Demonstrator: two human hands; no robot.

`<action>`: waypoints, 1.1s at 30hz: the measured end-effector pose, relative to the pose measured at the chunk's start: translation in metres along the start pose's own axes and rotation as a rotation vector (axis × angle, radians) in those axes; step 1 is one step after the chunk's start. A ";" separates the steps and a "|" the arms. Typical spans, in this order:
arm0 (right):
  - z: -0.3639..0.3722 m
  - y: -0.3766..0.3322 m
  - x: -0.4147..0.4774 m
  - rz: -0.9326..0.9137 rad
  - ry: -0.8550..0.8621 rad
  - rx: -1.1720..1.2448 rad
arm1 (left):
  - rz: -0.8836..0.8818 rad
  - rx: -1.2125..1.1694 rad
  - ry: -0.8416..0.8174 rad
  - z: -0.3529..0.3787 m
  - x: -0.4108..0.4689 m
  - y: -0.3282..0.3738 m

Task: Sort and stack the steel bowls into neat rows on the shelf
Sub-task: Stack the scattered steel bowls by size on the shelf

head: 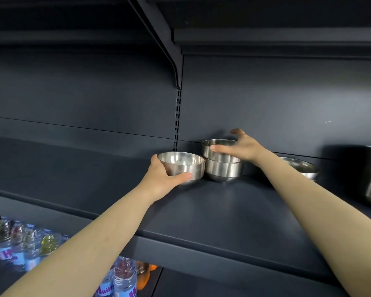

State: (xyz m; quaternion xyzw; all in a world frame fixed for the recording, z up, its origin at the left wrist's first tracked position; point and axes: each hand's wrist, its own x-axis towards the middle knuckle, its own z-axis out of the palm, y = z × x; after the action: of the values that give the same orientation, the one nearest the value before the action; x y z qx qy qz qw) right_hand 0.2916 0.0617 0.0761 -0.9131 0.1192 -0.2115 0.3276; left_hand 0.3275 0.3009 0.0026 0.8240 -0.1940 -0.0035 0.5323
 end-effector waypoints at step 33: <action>0.019 0.060 -0.031 0.097 -0.022 0.368 | 0.114 -0.409 0.195 0.019 0.033 0.065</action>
State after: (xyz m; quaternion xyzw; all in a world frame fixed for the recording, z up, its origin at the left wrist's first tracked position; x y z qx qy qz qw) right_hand 0.2686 0.0378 0.0144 -0.8332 0.1187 -0.2039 0.5002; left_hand 0.3336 0.2509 0.0578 0.6833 -0.1832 0.0668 0.7036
